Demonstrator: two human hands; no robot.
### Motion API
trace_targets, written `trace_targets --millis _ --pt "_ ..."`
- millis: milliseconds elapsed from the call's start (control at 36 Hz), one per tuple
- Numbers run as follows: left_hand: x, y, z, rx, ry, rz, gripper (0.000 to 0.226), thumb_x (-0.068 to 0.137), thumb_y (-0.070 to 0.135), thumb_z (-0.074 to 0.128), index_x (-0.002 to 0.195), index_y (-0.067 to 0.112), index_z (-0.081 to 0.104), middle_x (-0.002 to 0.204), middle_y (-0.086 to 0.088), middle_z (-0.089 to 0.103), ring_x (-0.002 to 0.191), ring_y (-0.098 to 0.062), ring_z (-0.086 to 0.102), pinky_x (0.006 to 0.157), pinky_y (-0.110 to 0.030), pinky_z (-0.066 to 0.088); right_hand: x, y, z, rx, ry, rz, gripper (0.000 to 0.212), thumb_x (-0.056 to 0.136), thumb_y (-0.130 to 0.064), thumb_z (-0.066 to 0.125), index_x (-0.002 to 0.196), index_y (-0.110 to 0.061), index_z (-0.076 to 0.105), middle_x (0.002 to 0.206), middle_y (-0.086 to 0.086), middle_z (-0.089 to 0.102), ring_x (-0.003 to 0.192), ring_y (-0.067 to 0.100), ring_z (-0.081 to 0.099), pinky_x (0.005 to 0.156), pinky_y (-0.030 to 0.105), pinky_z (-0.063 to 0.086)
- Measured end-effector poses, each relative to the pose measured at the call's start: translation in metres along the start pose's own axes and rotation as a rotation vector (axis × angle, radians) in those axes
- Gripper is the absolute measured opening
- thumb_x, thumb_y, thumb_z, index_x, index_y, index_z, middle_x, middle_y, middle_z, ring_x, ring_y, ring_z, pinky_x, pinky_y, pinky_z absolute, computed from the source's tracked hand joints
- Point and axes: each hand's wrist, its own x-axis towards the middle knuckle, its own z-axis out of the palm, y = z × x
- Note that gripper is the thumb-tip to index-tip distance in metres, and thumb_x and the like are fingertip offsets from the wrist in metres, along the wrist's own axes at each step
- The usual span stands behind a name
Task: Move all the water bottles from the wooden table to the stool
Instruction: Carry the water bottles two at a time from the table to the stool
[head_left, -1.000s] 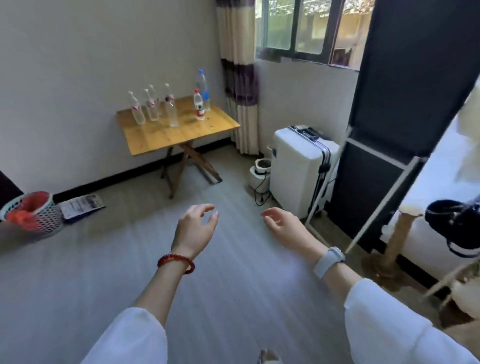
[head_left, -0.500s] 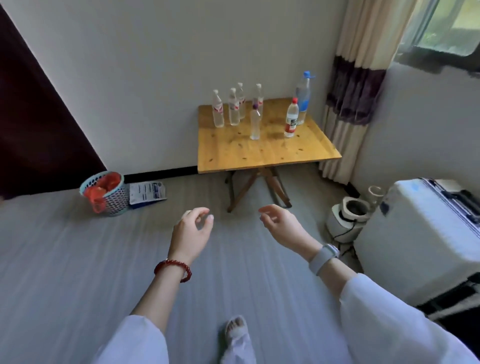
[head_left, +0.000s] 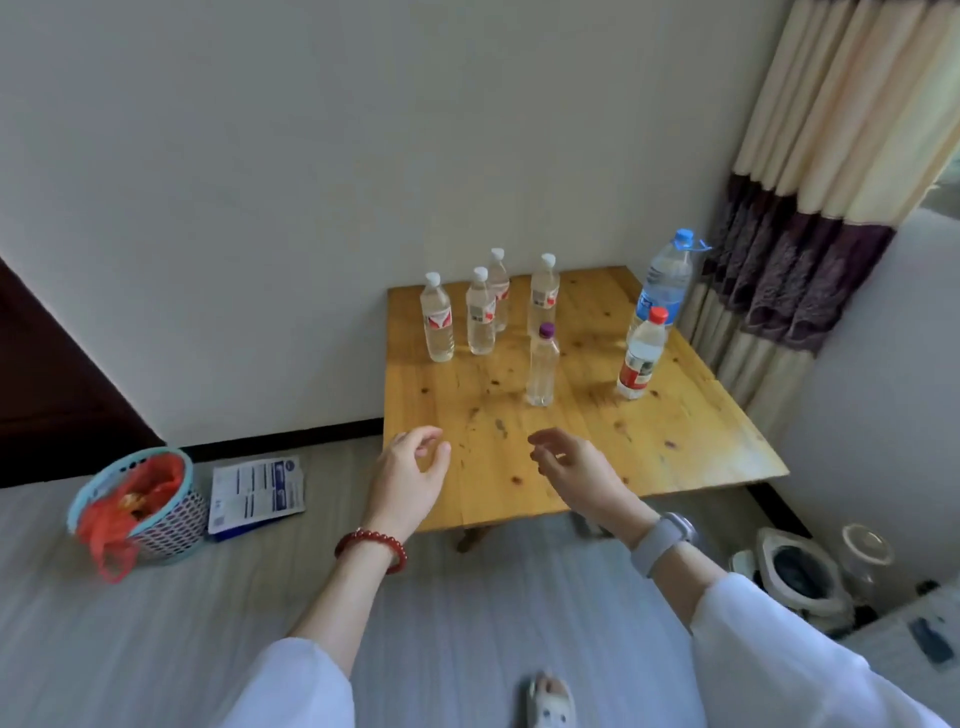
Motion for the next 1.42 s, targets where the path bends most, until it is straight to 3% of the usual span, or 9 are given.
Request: trace_targets --millis 167,333,444,639,722,917,1000,1222,1417 --pt "0.134 -0.031 0.045 -0.005 0.025 -0.05 0.031 0.09 0.027 0.053 0.119 0.016 0.053 0.12 -0.003 0.056 0.099 -0.012 0.053 0.079 -0.024 0.042 0.153 0.016 0.001 0.042 0.016 -0.046 0.029 0.093 -0.023 0.041 0.118 -0.014 0.053 0.109 0.006 0.064 0.083 0.018 0.063 0.053 0.006 0.04" --pt "0.261 -0.044 0.07 -0.051 0.106 -0.163 0.041 0.089 0.027 0.054 0.128 0.02 0.043 0.126 -0.002 0.05 0.103 -0.01 0.05 0.081 -0.025 0.041 0.295 0.014 0.001 0.075 0.057 -0.032 0.037 0.091 -0.021 0.047 0.127 -0.013 0.043 0.114 0.007 0.059 0.09 0.018 0.058 0.076 0.029 0.048" --pt "0.319 -0.061 0.079 -0.1 0.144 -0.182 0.051 0.086 0.027 0.058 0.132 0.024 0.036 0.133 -0.002 0.045 0.114 -0.014 0.046 0.089 -0.03 0.043 0.377 0.011 0.012 0.037 0.063 -0.018 0.055 0.086 -0.02 0.056 0.135 -0.01 0.032 0.13 0.014 0.047 0.12 0.027 0.046 0.097 0.033 0.04" --pt "0.409 -0.118 0.106 -0.141 0.04 -0.253 0.086 0.078 0.032 0.069 0.141 0.036 0.01 0.151 0.004 0.015 0.138 -0.017 0.018 0.107 -0.04 0.026 0.478 0.029 0.046 0.074 0.114 0.144 0.093 0.077 -0.02 0.07 0.144 -0.013 0.006 0.146 0.019 0.019 0.133 0.038 0.025 0.11 0.045 0.023" --pt "0.433 -0.142 0.123 -0.144 0.009 -0.239 0.089 0.074 0.034 0.073 0.14 0.034 0.013 0.148 0.004 0.02 0.134 -0.013 0.022 0.106 -0.037 0.029 0.495 0.045 0.062 0.152 0.151 0.154 0.09 0.077 -0.018 0.07 0.144 -0.016 0.01 0.148 0.016 0.016 0.136 0.033 0.02 0.112 0.044 0.02" --pt "0.469 -0.18 0.145 -0.262 -0.024 -0.119 0.08 0.071 0.032 0.076 0.124 0.053 0.02 0.135 0.009 0.033 0.115 -0.002 0.035 0.072 0.003 0.035 0.511 0.061 0.087 0.266 0.259 0.146 0.073 0.078 -0.017 0.069 0.134 -0.019 0.023 0.131 -0.004 0.032 0.122 0.011 0.035 0.098 0.02 0.029" --pt "0.486 -0.188 0.148 -0.308 -0.099 -0.104 0.077 0.07 0.035 0.076 0.117 0.064 0.021 0.13 0.01 0.042 0.112 -0.005 0.043 0.073 0.004 0.036 0.523 0.058 0.088 0.248 0.243 0.15 0.073 0.076 -0.019 0.071 0.131 -0.017 0.023 0.13 0.001 0.037 0.117 0.012 0.041 0.094 0.021 0.033" --pt "0.479 -0.18 0.131 -0.305 -0.025 -0.073 0.076 0.065 0.043 0.074 0.131 0.034 0.037 0.124 0.011 0.045 0.112 -0.003 0.044 0.091 -0.027 0.044 0.495 0.045 0.086 0.348 0.305 0.218 0.07 0.076 -0.025 0.071 0.132 -0.025 0.029 0.13 0.004 0.048 0.118 0.02 0.048 0.101 0.045 0.042" --pt "0.474 -0.129 0.097 -0.481 -0.116 0.005 0.066 0.07 0.06 0.056 0.127 0.058 0.024 0.128 0.014 0.045 0.111 0.008 0.046 0.08 -0.009 0.042 0.445 0.02 0.058 0.312 0.399 0.126 0.059 0.07 -0.056 0.06 0.116 -0.066 0.024 0.122 -0.009 0.043 0.116 0.014 0.047 0.097 0.044 0.045"
